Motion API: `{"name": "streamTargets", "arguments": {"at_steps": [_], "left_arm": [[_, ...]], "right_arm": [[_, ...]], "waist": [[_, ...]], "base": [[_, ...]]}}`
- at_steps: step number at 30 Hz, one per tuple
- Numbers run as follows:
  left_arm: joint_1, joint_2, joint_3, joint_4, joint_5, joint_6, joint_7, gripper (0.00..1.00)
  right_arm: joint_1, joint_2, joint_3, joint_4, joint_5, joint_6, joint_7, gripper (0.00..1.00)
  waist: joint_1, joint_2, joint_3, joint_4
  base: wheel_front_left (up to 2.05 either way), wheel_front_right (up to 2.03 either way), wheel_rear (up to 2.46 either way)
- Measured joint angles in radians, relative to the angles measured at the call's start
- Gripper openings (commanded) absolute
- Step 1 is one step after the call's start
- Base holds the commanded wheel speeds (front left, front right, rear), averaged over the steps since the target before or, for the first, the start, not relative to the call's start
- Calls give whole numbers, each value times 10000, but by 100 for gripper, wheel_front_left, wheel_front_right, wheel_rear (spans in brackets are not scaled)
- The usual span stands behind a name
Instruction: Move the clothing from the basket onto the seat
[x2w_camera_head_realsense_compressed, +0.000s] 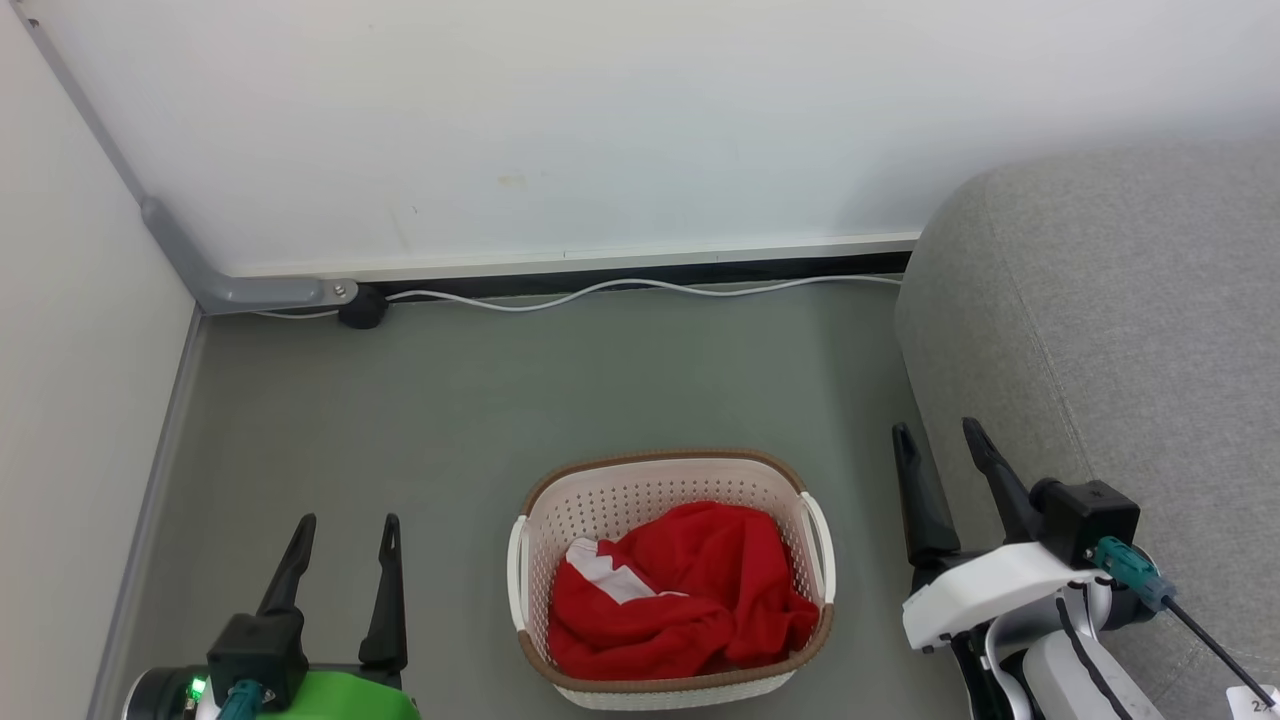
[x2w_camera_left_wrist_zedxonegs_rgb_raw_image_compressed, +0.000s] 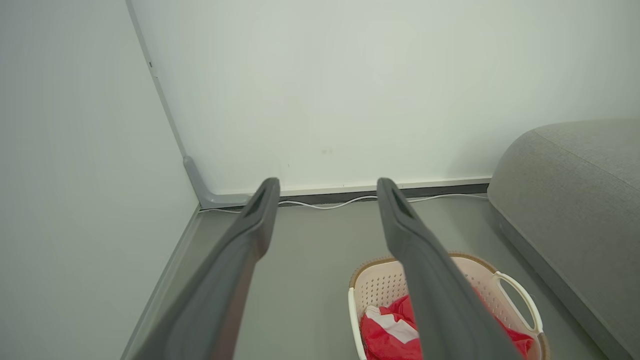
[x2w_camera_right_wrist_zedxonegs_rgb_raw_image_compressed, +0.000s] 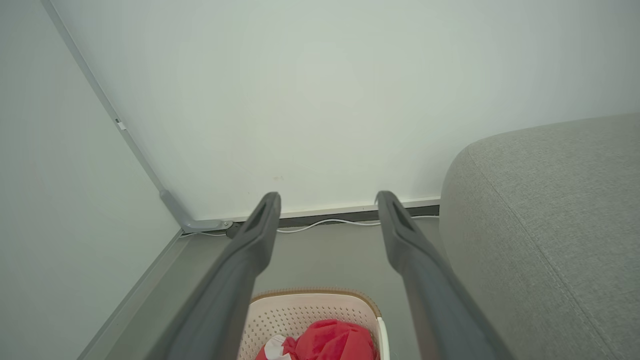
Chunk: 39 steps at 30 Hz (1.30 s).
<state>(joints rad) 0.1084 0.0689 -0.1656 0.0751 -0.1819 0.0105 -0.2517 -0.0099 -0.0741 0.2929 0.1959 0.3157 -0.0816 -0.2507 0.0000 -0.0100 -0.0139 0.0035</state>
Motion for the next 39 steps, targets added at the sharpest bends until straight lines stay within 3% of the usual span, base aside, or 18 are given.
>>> {"name": "streamTargets", "arguments": {"at_steps": [39], "left_arm": [[46,-109,205,393,-343,-203,0,100]], "right_arm": [[143,56,-274,104,-88,105,-10,100]], "waist": [[0,0,164,1]], "base": [[0,0,0]]}}
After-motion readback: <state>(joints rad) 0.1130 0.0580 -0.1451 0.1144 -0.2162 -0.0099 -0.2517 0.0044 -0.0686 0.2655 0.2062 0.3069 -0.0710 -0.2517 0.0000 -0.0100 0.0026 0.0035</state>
